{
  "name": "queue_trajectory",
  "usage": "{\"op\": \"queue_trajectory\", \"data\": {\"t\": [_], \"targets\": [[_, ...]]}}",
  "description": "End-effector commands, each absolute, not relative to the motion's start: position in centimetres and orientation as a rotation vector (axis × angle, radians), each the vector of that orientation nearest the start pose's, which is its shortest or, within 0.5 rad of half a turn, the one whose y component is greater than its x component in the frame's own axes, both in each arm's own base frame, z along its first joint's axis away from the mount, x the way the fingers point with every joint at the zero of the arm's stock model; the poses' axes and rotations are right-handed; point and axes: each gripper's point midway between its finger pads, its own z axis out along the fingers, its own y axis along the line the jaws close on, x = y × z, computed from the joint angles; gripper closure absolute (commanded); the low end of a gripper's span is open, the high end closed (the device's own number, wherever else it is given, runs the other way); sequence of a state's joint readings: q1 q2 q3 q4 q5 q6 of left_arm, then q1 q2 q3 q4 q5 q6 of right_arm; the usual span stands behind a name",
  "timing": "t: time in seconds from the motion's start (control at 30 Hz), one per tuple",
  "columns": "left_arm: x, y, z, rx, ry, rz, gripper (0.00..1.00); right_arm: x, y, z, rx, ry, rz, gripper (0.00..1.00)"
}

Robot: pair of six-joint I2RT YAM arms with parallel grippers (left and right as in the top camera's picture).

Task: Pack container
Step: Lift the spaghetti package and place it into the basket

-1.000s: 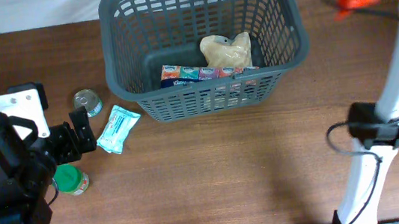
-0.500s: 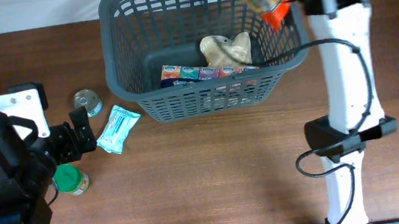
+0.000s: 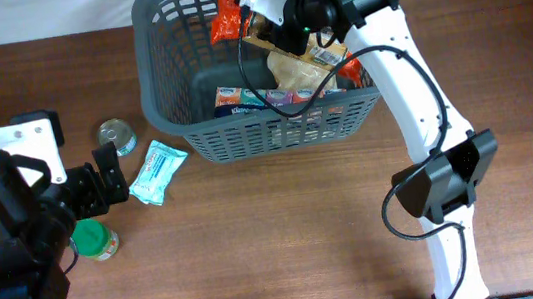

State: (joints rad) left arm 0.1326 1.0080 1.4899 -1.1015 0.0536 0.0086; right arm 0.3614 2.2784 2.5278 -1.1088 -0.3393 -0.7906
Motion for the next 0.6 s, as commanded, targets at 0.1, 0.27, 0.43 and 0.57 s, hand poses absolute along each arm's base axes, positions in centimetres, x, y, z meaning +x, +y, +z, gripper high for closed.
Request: {"op": "queue_trajectory", "data": {"t": [0.1, 0.27, 0.43, 0.57], "targets": [[26.7, 2.6, 36.6, -0.081, 2.175, 0.025, 0.01, 51.6, 25.1, 29.0, -1.350, 1.838, 0.162, 0.01], [26.7, 2.6, 36.6, -0.081, 2.175, 0.025, 0.01, 50.5, 24.0, 31.1, -1.286, 1.871, 0.156, 0.01], [26.7, 2.6, 36.6, -0.081, 2.175, 0.024, 0.01, 46.6, 22.4, 37.3, -1.207, 1.826, 0.151, 0.01], [26.7, 2.6, 36.6, -0.081, 2.175, 0.024, 0.01, 42.0, 18.5, 40.0, -1.143, 1.834, 0.003, 0.01]]}}
